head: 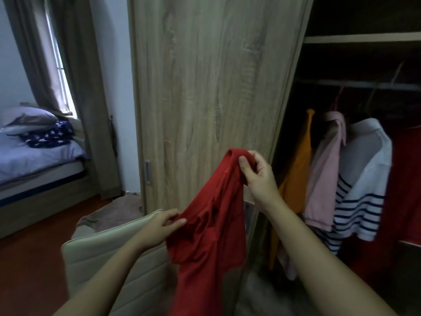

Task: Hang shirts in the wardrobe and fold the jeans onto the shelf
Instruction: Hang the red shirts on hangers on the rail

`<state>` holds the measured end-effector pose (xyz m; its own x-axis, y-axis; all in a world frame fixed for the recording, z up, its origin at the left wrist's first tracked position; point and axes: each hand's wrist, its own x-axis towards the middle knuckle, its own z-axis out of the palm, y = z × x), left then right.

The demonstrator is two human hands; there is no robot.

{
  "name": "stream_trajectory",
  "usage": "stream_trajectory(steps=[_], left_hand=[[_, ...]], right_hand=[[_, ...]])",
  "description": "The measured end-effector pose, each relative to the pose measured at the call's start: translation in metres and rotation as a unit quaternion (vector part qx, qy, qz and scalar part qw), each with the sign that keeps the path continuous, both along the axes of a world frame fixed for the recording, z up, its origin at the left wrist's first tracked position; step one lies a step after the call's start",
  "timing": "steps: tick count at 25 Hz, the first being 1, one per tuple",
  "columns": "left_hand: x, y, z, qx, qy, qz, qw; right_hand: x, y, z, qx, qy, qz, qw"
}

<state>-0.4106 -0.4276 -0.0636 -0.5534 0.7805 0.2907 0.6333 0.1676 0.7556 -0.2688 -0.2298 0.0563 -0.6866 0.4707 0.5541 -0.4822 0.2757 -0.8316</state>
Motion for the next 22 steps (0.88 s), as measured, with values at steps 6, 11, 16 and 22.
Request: stream_trajectory(steps=[6, 11, 16, 22], left_hand=[[-0.028, 0.009, 0.067, 0.11, 0.141, 0.11, 0.978], [-0.013, 0.016, 0.159, 0.031, 0.306, 0.022, 0.951], [-0.002, 0.04, 0.152, 0.001, 0.422, 0.01, 0.906], [0.014, 0.051, 0.138, -0.06, 0.399, 0.029, 0.914]], right_hand=[[0.05, 0.052, -0.019, 0.127, -0.071, -0.123, 0.982], [0.094, 0.079, -0.013, 0.301, -0.162, -0.103, 0.934], [0.11, 0.091, 0.005, 0.481, -0.329, -0.105, 0.806], [0.113, 0.078, 0.006, 0.403, -0.397, -0.129, 0.814]])
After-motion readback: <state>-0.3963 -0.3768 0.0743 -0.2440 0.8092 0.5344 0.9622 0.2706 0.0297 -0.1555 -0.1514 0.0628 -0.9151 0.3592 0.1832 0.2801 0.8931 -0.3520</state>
